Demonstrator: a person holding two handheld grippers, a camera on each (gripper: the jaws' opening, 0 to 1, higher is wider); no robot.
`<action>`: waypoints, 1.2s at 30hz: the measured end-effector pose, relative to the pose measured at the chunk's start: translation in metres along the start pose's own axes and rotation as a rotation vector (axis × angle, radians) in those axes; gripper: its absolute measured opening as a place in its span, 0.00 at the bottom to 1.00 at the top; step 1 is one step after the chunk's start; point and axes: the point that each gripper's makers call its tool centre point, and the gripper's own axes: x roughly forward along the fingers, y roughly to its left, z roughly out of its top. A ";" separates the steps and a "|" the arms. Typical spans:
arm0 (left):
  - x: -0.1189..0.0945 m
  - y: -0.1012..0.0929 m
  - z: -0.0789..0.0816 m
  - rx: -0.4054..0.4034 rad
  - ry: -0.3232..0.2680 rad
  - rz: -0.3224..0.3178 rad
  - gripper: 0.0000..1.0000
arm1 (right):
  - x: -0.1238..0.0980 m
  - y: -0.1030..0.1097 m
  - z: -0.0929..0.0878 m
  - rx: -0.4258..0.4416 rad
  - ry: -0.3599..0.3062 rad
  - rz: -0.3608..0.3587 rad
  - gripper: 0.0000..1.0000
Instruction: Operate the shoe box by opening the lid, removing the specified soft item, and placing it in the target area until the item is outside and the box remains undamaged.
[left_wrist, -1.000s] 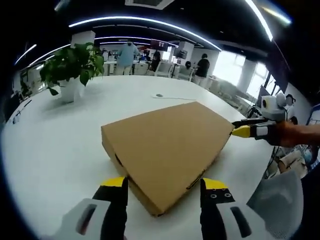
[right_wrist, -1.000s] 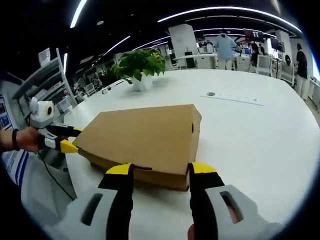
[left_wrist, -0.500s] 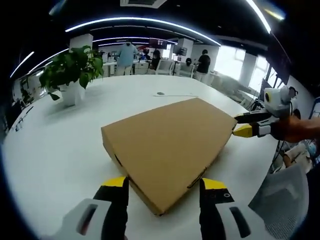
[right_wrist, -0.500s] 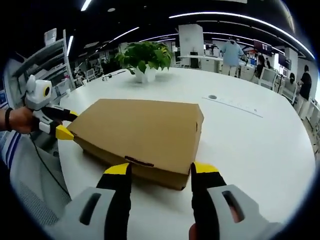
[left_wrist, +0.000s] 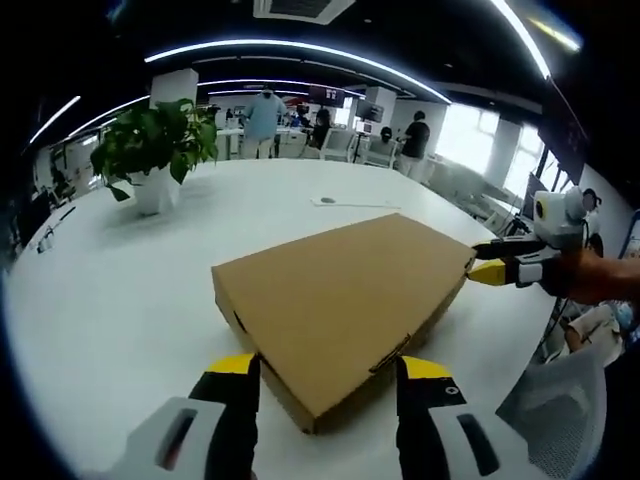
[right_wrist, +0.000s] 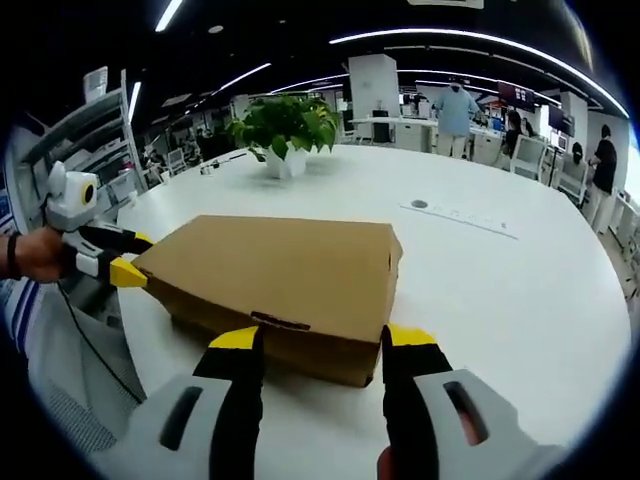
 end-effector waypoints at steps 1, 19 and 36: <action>-0.001 0.000 0.002 -0.005 -0.006 0.001 0.55 | -0.002 0.000 0.004 0.010 -0.011 0.003 0.44; -0.025 -0.012 0.043 0.019 -0.101 -0.019 0.58 | -0.018 -0.002 0.072 0.082 -0.167 0.001 0.43; -0.028 0.004 0.071 0.115 -0.124 0.095 0.43 | -0.006 -0.010 0.122 0.113 -0.240 0.005 0.43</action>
